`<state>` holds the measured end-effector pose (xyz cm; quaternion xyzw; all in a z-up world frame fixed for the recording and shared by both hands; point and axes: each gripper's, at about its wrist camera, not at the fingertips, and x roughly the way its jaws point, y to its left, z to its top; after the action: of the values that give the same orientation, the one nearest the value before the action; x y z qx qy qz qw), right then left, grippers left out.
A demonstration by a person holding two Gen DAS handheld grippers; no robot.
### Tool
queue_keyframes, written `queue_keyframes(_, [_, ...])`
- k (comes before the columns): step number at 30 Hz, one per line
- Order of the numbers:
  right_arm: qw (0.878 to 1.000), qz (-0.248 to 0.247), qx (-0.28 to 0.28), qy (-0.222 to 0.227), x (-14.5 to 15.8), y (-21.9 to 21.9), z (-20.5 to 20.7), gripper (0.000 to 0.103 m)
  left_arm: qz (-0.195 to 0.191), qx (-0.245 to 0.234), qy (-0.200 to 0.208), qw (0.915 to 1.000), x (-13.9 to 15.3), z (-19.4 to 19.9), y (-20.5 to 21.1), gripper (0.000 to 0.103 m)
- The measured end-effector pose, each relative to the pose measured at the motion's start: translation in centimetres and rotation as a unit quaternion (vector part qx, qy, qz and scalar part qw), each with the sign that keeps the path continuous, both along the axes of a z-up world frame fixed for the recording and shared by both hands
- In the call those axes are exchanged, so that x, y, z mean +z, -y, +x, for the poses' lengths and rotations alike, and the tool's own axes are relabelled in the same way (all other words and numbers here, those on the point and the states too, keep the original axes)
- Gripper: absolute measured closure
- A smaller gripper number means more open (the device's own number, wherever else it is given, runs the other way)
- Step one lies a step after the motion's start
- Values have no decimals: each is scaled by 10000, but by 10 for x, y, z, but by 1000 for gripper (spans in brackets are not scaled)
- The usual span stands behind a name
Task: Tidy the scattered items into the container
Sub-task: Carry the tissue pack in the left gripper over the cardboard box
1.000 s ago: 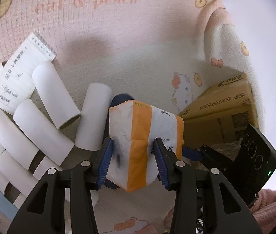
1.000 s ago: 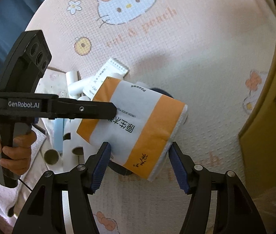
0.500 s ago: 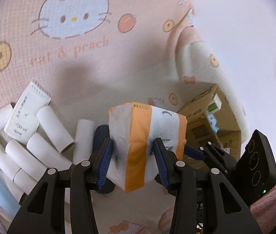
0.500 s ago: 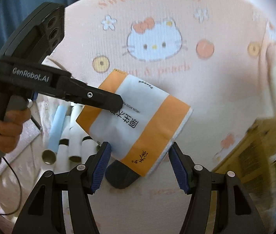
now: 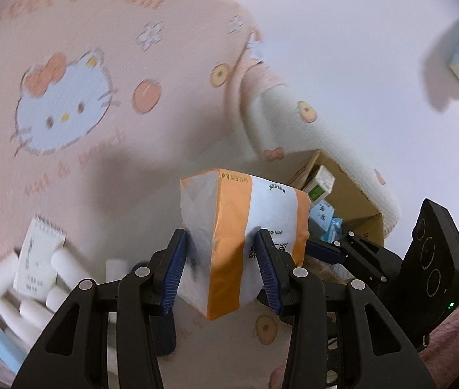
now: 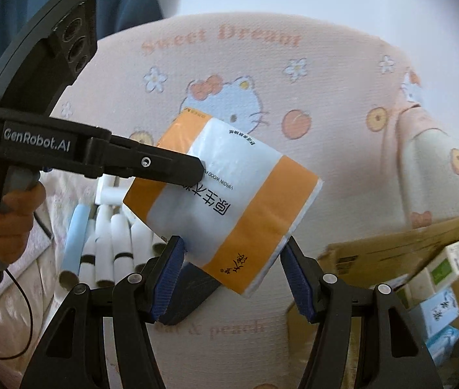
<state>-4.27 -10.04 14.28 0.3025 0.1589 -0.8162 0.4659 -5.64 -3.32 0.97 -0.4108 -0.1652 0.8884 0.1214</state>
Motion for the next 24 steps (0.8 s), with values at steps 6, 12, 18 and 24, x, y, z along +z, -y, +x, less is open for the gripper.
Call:
queue_keyframes(6, [9995, -80, -273, -109, 18, -17, -11, 43, 189, -239, -108, 9995, 10, -18, -16, 57])
queue_keyframes(12, [9962, 74, -759, -429, 25, -38, -22, 43, 449, -617, -50, 9971, 13, -51, -46, 57])
queue_keyframes(18, [9908, 174, -1291, -379, 32, -77, -45, 43, 465, -1214, -20, 9915, 15, -85, -92, 57])
queue_keyframes(24, [9848, 293, -1715, 0, 31, -114, -75, 43, 538, -1557, 141, 9862, 4, -115, -135, 57])
